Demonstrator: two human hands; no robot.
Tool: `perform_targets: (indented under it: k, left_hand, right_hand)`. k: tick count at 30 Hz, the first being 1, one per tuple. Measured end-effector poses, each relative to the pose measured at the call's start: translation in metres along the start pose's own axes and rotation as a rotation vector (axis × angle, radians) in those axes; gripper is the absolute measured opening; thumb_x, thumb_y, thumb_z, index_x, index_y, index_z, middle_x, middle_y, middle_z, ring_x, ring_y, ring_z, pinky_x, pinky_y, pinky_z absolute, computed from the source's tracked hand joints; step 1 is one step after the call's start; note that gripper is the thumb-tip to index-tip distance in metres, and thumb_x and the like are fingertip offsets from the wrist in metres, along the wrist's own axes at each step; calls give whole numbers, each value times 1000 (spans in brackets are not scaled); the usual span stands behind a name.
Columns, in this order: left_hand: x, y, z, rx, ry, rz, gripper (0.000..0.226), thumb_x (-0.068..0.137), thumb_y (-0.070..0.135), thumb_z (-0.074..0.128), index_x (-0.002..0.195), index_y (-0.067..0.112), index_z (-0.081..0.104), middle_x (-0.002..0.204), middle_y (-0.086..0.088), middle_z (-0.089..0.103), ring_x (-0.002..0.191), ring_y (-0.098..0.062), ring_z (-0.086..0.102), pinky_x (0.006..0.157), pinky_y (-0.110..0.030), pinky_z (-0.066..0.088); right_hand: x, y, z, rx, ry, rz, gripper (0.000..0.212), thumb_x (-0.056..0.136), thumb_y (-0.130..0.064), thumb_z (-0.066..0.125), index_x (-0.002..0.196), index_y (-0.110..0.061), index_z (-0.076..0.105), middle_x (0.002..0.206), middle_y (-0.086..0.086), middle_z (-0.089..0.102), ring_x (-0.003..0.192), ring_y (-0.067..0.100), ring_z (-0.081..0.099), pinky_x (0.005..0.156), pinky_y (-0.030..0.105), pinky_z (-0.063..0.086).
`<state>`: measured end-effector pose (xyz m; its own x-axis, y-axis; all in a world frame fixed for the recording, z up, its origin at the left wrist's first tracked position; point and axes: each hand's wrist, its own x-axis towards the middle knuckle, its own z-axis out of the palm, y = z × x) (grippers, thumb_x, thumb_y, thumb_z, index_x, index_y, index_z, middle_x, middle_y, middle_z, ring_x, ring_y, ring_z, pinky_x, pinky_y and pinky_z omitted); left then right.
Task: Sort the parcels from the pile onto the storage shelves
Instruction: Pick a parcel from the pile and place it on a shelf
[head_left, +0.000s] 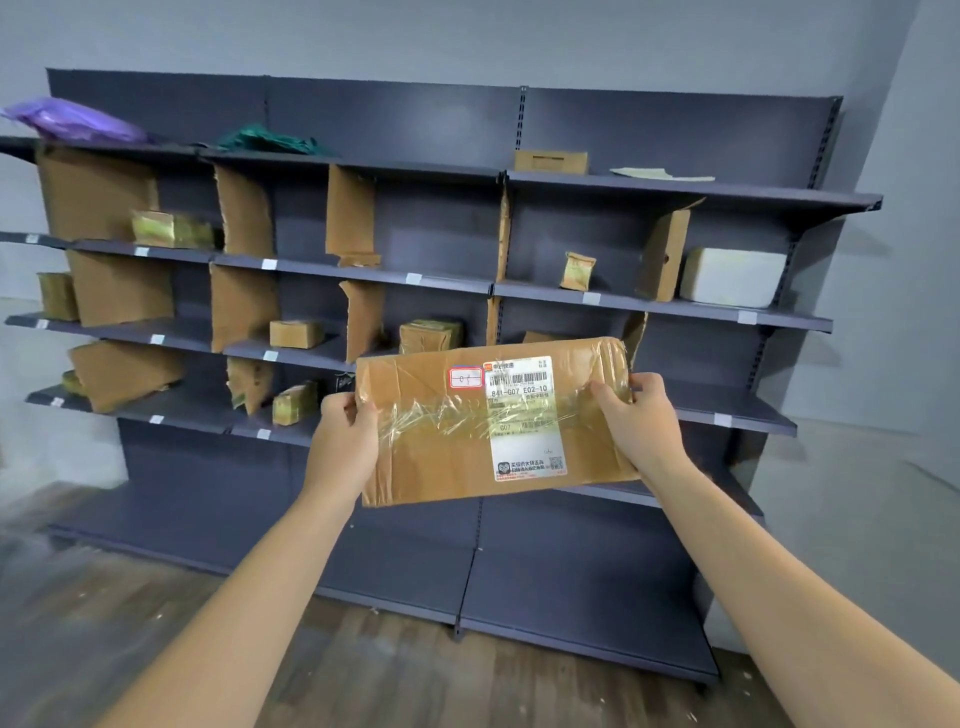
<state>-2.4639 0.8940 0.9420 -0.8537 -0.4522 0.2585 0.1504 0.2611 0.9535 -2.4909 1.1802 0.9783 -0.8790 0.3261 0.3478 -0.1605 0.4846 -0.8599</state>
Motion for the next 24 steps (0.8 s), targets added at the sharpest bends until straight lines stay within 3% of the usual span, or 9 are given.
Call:
perform_targets:
  k: [4, 12, 15, 18, 21, 24]
  left_hand:
    - [61, -9, 2, -52, -27, -20, 24, 98, 34, 47, 118, 20, 49, 106, 2, 61, 97, -17, 59, 75, -34, 47]
    - [221, -29, 24, -5, 2, 3, 20, 100, 34, 48, 117, 25, 53, 112, 4, 62, 104, -18, 59, 88, -37, 47]
    - [274, -30, 35, -23, 19, 22, 26, 101, 38, 47, 124, 27, 53, 120, 4, 59, 107, -16, 56, 85, -33, 42]
    - [332, -30, 51, -86, 49, 6, 42, 101, 42, 48, 140, 27, 49, 121, 13, 48, 112, -11, 46, 89, -31, 36]
    - [385, -37, 60, -140, 9, -5, 42, 100, 38, 53, 141, 31, 49, 124, 16, 48, 122, -13, 47, 103, -35, 39]
    - [432, -44, 67, -181, -22, 31, 31, 99, 24, 56, 128, 33, 58, 126, 9, 62, 116, -15, 58, 99, -37, 46]
  right_hand:
    - [44, -1, 49, 44, 10, 25, 56, 96, -46, 57, 138, -16, 38, 116, -1, 53, 100, 17, 52, 79, 32, 44]
    - [186, -3, 170, 166, -53, 53, 48, 96, -41, 57, 134, -14, 43, 102, -5, 51, 98, 19, 52, 78, 34, 42]
    - [234, -4, 202, 186, -102, 54, 38, 97, -34, 58, 130, -18, 48, 110, -2, 55, 98, 19, 53, 77, 32, 42]
    - [283, -8, 236, 227, -131, 27, 33, 96, -32, 58, 127, -22, 54, 102, -4, 58, 90, 14, 55, 65, 28, 41]
    - [319, -14, 265, 257, -156, -1, 42, 95, -31, 60, 136, -23, 52, 117, 0, 58, 104, 19, 54, 80, 32, 42]
    - [350, -17, 292, 288, -142, -32, 49, 94, -28, 63, 140, -23, 48, 127, -2, 52, 110, 16, 50, 88, 32, 40]
